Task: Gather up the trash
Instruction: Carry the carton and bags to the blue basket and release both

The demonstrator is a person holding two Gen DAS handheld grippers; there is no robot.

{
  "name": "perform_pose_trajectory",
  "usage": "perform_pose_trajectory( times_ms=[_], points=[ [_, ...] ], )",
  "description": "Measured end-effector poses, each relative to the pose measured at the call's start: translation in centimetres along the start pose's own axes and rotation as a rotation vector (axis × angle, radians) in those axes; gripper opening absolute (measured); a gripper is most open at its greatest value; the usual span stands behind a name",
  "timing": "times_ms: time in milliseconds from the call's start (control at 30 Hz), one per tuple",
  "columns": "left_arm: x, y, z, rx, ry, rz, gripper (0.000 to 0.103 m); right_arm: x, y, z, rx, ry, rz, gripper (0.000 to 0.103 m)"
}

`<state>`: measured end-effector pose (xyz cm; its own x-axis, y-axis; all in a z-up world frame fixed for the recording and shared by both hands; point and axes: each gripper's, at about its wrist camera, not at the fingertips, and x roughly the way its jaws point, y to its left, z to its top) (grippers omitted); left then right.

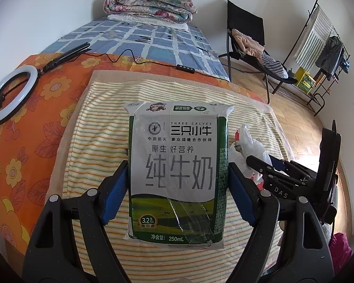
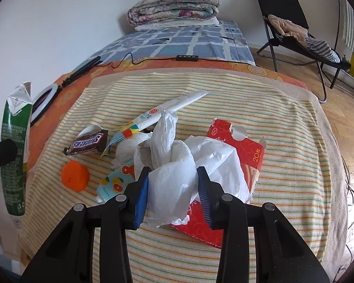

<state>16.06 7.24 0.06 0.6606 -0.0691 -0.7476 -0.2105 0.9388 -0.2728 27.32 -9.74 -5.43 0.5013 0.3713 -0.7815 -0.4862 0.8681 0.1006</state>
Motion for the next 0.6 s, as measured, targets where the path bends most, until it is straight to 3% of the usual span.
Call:
perform_pose_trajectory(
  times_ms=[167, 300, 600],
  points=[
    [-2.3, -0.5, -1.1, 0.024, -0.016, -0.024, 0.082, -4.3, -0.6, -0.4, 0.023, -0.062, 0.044, 0.036],
    [-4.7, -0.9, -3.0, 0.055, -0.027, -0.035, 0.082, -7.5, 0.7, -1.5, -0.030, -0.089, 0.062, 0.036],
    [-8.1, -1.7, -8.7, 0.092, -0.009, -0.064, 0.082, -12.8, 4.2, -7.5, -0.150, -0.071, 0.091, 0.036]
  ],
)
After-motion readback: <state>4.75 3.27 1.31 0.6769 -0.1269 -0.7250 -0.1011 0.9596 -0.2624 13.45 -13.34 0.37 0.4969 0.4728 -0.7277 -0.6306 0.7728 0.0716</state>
